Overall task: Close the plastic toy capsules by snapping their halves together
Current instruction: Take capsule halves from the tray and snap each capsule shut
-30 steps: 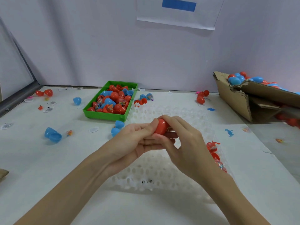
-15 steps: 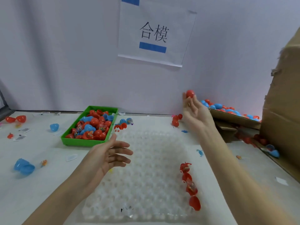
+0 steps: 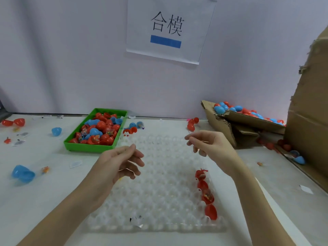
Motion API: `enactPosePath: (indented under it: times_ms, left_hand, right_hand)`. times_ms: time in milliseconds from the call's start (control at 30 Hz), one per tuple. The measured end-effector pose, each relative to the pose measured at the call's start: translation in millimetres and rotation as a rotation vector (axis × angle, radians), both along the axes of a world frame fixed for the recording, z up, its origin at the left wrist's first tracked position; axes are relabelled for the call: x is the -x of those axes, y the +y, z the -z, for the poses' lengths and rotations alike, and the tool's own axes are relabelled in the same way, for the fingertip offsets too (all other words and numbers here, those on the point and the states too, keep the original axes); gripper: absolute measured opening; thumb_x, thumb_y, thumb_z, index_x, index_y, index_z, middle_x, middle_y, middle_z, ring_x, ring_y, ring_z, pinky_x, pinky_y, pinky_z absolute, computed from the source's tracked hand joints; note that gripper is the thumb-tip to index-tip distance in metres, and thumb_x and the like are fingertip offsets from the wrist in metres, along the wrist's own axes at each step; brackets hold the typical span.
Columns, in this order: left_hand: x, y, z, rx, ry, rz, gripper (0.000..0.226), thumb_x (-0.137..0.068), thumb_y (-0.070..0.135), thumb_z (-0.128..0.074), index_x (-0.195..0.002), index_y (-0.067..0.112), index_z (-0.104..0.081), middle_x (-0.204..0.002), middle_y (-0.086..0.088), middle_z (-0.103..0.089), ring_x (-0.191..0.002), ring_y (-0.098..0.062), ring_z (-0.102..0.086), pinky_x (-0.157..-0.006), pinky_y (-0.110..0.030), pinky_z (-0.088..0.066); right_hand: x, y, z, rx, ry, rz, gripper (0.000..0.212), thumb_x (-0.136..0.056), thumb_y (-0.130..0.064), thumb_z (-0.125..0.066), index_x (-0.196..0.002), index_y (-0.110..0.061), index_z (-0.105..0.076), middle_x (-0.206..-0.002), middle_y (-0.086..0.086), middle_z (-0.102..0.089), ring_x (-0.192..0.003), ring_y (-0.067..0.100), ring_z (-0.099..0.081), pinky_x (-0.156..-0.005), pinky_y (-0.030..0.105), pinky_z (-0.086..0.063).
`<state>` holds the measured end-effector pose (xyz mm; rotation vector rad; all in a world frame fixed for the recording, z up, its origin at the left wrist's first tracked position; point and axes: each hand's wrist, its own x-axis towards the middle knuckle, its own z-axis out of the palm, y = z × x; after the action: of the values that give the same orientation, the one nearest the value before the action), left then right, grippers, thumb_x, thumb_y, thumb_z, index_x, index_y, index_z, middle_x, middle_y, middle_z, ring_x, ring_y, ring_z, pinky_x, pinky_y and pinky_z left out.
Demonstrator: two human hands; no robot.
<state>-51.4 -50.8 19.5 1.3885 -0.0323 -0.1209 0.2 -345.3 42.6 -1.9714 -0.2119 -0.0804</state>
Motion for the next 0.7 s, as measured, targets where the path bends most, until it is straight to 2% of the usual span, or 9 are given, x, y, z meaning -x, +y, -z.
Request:
enactPosePath:
  times_ms: [133,233,400,467,533,600,700]
  left_hand:
    - [3.9,-9.5,4.8,-0.069,-0.044,0.025,0.034,-0.089,0.04,-0.064,-0.082,0.011,-0.079,-0.082,-0.015,-0.073,-0.067,-0.023,-0.067,-0.056,-0.023,-0.054]
    - [4.3,-11.5,6.0,-0.093,-0.041,0.033,0.036,-0.09,0.04,-0.062,-0.081,0.01,-0.079,-0.082,-0.016,-0.073,-0.067,-0.024,-0.067,-0.056,-0.024,-0.054]
    - [3.1,-11.5,9.2,-0.104,-0.029,0.029,0.038,-0.092,0.039,-0.06,-0.081,0.009,-0.079,-0.08,-0.017,-0.073,-0.066,-0.025,-0.067,-0.055,-0.024,-0.054]
    - [2.9,-12.5,9.8,-0.099,-0.026,0.032,0.038,-0.092,0.039,-0.06,-0.081,0.008,-0.079,-0.08,-0.018,-0.072,-0.066,-0.025,-0.067,-0.055,-0.024,-0.054]
    - [3.6,-13.9,9.8,-0.093,-0.024,0.042,0.038,-0.091,0.039,-0.061,-0.081,0.007,-0.079,-0.08,-0.018,-0.072,-0.065,-0.025,-0.067,-0.055,-0.024,-0.054]
    - [4.7,-15.5,9.5,-0.094,-0.024,0.057,0.039,-0.092,0.039,-0.06,-0.08,0.007,-0.079,-0.08,-0.018,-0.072,-0.065,-0.025,-0.067,-0.055,-0.024,-0.054]
    - [6.3,-17.0,7.8,-0.1,-0.036,0.078,0.039,-0.093,0.038,-0.058,-0.08,0.007,-0.079,-0.079,-0.018,-0.072,-0.065,-0.025,-0.067,-0.055,-0.025,-0.054]
  right_hand:
    - [14.3,-9.9,0.4,0.43,0.089,-0.102,0.009,-0.095,-0.023,-0.072,-0.095,-0.029,-0.079,-0.086,-0.017,-0.076,-0.073,0.005,-0.07,-0.058,0.012,-0.049]
    - [17.1,-22.2,0.5,0.61,0.101,-0.089,0.009,-0.093,-0.026,-0.074,-0.093,-0.033,-0.079,-0.082,-0.015,-0.074,-0.072,0.002,-0.068,-0.061,0.019,-0.054]
    - [18.7,-30.9,2.4,0.763,0.187,-0.095,0.004,-0.088,-0.039,-0.078,-0.091,-0.04,-0.079,-0.079,-0.011,-0.07,-0.075,0.01,-0.066,-0.068,0.032,-0.06]
    - [18.9,-30.6,2.8,0.797,0.189,-0.101,0.004,-0.088,-0.041,-0.078,-0.091,-0.042,-0.078,-0.081,-0.012,-0.07,-0.076,0.01,-0.065,-0.065,0.027,-0.059]
    - [18.5,-28.9,4.0,0.82,0.186,-0.104,0.003,-0.088,-0.043,-0.078,-0.091,-0.043,-0.077,-0.083,-0.014,-0.068,-0.076,0.007,-0.064,-0.057,0.02,-0.05]
    - [17.7,-26.7,6.3,0.821,0.19,-0.104,0.003,-0.089,-0.042,-0.077,-0.089,-0.043,-0.074,-0.087,-0.017,-0.067,-0.079,0.004,-0.063,-0.058,0.016,-0.046]
    - [15.8,-22.7,7.8,0.815,0.159,-0.093,0.007,-0.088,-0.04,-0.078,-0.085,-0.041,-0.072,-0.09,-0.017,-0.068,-0.083,0.003,-0.065,-0.062,0.016,-0.048]
